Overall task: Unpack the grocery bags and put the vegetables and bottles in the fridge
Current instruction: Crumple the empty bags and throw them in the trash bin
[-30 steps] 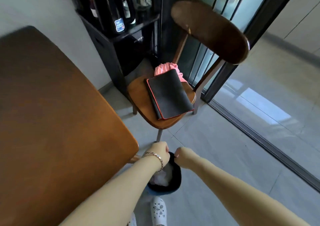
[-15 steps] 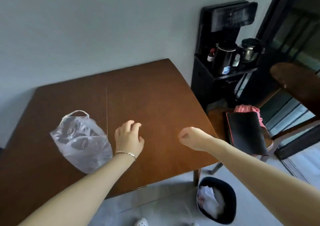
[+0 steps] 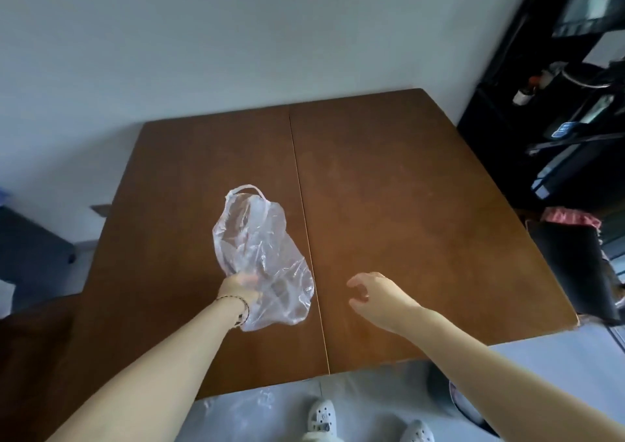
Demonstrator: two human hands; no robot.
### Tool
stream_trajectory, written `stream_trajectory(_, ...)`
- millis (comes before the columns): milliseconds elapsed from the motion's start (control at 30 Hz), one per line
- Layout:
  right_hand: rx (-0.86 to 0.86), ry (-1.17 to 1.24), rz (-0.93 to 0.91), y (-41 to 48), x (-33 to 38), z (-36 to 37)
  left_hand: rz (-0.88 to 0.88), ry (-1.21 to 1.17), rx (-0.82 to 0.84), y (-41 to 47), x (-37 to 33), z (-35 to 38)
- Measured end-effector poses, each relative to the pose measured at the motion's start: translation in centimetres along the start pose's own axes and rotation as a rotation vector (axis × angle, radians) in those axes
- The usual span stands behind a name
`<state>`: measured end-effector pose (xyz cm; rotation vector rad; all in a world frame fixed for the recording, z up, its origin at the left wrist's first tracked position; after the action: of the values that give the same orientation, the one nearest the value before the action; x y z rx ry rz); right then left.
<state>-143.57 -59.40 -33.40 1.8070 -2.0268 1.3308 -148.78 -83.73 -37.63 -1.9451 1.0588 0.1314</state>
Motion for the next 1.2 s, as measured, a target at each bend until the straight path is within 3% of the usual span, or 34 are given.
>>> stream_trajectory(67,-0.05,0.083,-0.026,-0.4,0.3,0.6,0.026,-0.108,0.048,-0.9,-1.4,0.8)
stream_trajectory(167,-0.067,0.147,-0.079,-1.0,1.8,1.0,0.139,-0.29,0.25,-4.2,-4.9,1.8)
stream_trajectory(267,-0.107,0.181,-0.141,-1.2,3.0,0.8,0.294,-0.24,0.493,-7.4,-7.6,2.4)
stream_trajectory(300,-0.141,0.237,-0.141,-1.3,3.1,0.4,0.329,-0.184,0.529,-8.2,-8.2,2.5)
stream_trajectory(367,-0.199,0.27,-0.093,-1.5,2.7,-0.4,0.426,0.002,0.432,-8.8,-9.2,2.5)
stream_trajectory(467,-0.162,0.015,0.024,-2.3,1.5,-1.6,0.674,0.244,0.012,-8.6,-9.8,2.1)
stream_trajectory(500,-0.123,-0.049,0.023,-2.9,1.3,-2.0,0.811,0.361,-0.056,-8.7,-10.1,2.0)
stream_trajectory(533,-0.095,-0.059,0.004,-3.4,0.7,-2.3,0.931,0.539,-0.016,-8.7,-10.2,2.5)
stream_trajectory(600,-0.08,-0.03,-0.064,-4.7,-0.3,-2.8,1.043,0.832,0.298,-9.4,-10.5,4.3)
stream_trajectory(667,-0.179,-0.107,-0.174,-6.1,-1.0,-3.9,1.005,0.903,0.578,-10.8,-10.6,6.8)
stream_trajectory(733,-0.353,-0.063,-0.223,-7.2,-2.3,-5.2,0.959,0.838,0.545,-12.1,-11.2,9.1)
stream_trajectory(867,-0.683,0.16,-0.063,-9.9,-6.3,-6.3,0.655,0.251,0.536,-14.6,-13.4,13.7)
stream_trajectory(967,-0.717,0.298,-0.107,-12.3,-9.3,-6.0,0.292,-0.173,0.623,-16.4,-15.6,17.8)
stream_trajectory(1067,-0.738,0.122,-0.114,-15.1,-13.4,-6.4,0.138,-0.288,0.751,-17.8,-17.1,22.6)
stream_trajectory(1133,-0.844,-0.113,-0.091,-16.7,-17.1,-6.9,0.109,-0.254,0.826,-19.3,-17.4,26.2)
stream_trajectory(1200,-0.957,-0.191,-0.04,-18.0,-21.2,-7.4,0.055,-0.239,0.887,-20.9,-17.9,30.1)
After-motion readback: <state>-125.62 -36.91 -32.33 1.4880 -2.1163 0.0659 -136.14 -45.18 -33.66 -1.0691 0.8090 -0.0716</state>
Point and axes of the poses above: each hand's wrist, its own y-axis towards the middle knuckle, its own z-axis out of the palm, x = y × z, the point moved 2 cm from there along y, towards the middle knuckle, and after that the axes turned 8 degrees about y, right-handed, at the moved point
